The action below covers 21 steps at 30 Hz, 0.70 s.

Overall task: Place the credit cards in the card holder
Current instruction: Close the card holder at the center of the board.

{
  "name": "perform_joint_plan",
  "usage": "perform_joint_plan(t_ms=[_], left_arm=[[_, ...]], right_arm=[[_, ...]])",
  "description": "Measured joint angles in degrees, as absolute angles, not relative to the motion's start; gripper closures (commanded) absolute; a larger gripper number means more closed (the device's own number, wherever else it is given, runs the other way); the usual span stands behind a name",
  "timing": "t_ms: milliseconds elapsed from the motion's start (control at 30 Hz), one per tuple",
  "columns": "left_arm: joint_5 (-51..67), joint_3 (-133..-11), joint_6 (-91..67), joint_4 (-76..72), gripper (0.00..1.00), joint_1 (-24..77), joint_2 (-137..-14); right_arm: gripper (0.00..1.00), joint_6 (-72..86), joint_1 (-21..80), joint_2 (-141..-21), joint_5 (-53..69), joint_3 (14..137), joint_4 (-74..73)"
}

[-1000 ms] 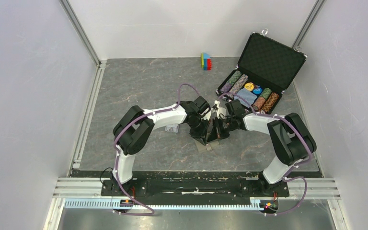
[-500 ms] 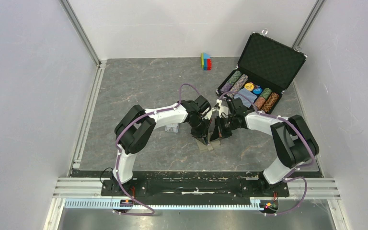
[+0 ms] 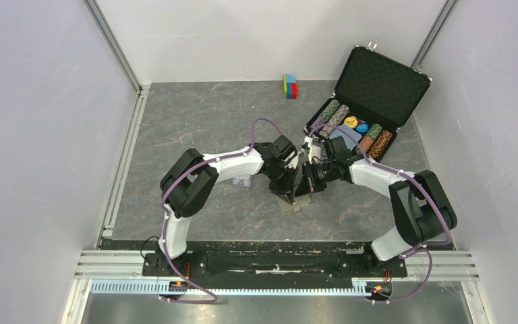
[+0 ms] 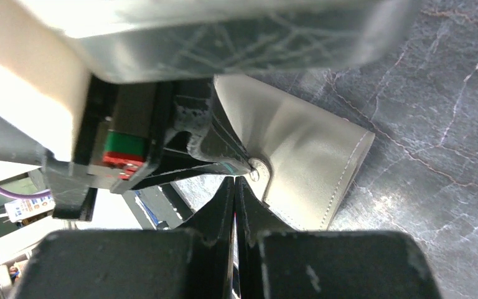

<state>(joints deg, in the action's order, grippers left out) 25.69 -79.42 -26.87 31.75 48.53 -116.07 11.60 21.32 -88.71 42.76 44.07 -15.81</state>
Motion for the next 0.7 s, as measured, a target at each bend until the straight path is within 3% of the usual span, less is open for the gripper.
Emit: perform_joint_plan(t_ms=[700], left_arm=[[23.8, -76.2, -26.9, 28.1, 0.98, 48.9, -112.4]], right_arm=[[1.00, 9.4, 21.3, -89.5, 38.7, 45.0, -17.9]])
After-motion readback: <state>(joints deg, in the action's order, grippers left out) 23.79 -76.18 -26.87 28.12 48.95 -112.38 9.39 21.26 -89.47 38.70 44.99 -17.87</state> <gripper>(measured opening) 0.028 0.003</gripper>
